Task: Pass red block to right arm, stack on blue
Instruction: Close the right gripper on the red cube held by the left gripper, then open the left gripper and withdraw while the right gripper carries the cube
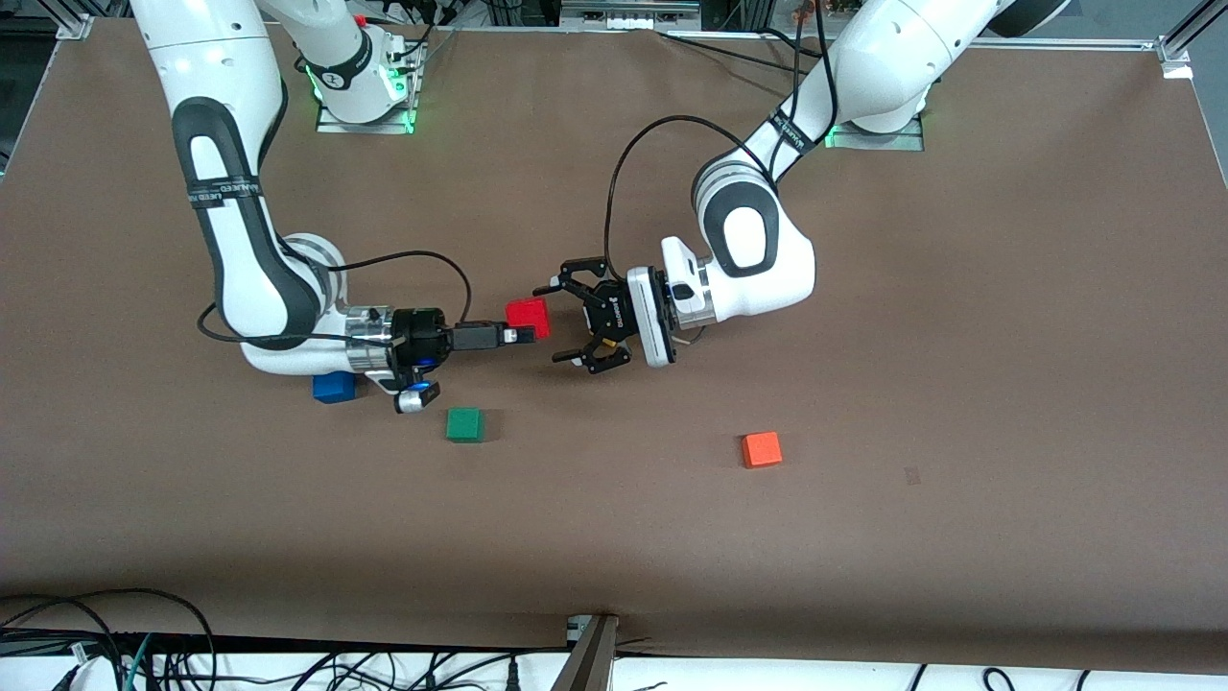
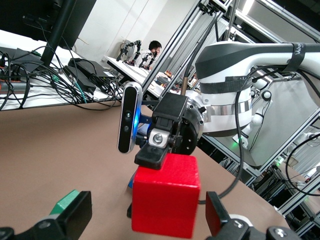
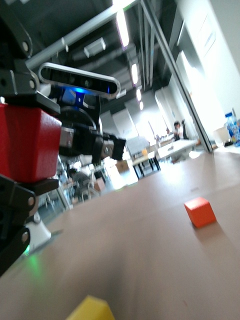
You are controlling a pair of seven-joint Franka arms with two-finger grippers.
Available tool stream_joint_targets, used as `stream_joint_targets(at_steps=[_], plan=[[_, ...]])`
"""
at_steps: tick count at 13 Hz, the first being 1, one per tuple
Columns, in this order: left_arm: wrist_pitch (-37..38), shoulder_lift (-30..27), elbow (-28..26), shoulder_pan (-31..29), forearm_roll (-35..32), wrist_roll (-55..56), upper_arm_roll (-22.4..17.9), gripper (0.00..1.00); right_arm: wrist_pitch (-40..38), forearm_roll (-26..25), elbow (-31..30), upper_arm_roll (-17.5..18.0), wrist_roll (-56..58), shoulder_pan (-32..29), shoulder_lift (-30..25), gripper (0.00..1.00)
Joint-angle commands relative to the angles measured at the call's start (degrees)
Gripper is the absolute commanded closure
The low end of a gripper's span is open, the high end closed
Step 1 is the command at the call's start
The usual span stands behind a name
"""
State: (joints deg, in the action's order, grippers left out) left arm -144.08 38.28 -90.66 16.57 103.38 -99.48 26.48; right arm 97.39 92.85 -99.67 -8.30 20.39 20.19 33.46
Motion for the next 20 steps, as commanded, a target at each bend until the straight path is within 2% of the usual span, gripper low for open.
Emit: stream_joint_targets(at_steps=[1,4,7,10,14,16,17,20], plan=[[1.5,-2.4,-1.4,-1.8,-2.2,2.2,-0.2,0.0,-0.7,-8.6,3.5,-2.7,0.0,-0.5,-0.8,0.88],[8.1,-2.6,-2.2,-6.4,-13.1,3.2,-0.2,0.0,-0.7,-22.7,8.2,-5.1,0.0,-0.7,-0.8,0.88],[10.0,-4.1,-2.9,-9.4,-22.0,5.5,-0.3,0.0,1.3,-37.5,11.6,-7.0,0.2,-0.6,-0.6,0.88],[15.9,-5.5,-3.1,-11.4,-35.0,19.7,-0.6,0.0,7.3,-53.5,12.7,-7.1,0.4,-0.4,-0.7,0.89],[30.3,-9.1,-2.3,-16.0,-56.5,39.3,-0.6,0.0,13.6,-71.0,12.5,-7.2,0.0,0.0,-0.7,0.91],[35.1,-10.2,-2.9,-18.3,-63.9,41.4,-1.1,0.0,15.4,-77.8,11.9,-7.2,0.0,-0.5,-0.5,0.91],[37.3,-10.3,-2.8,-20.3,-66.8,41.9,-1.1,0.0,15.7,-79.4,11.0,-7.9,0.1,-0.5,-0.5,0.91],[47.9,-11.2,-2.0,-25.4,-75.3,46.4,-1.3,0.0,20.1,-80.4,7.7,-9.8,1.6,-0.4,-0.9,0.91]])
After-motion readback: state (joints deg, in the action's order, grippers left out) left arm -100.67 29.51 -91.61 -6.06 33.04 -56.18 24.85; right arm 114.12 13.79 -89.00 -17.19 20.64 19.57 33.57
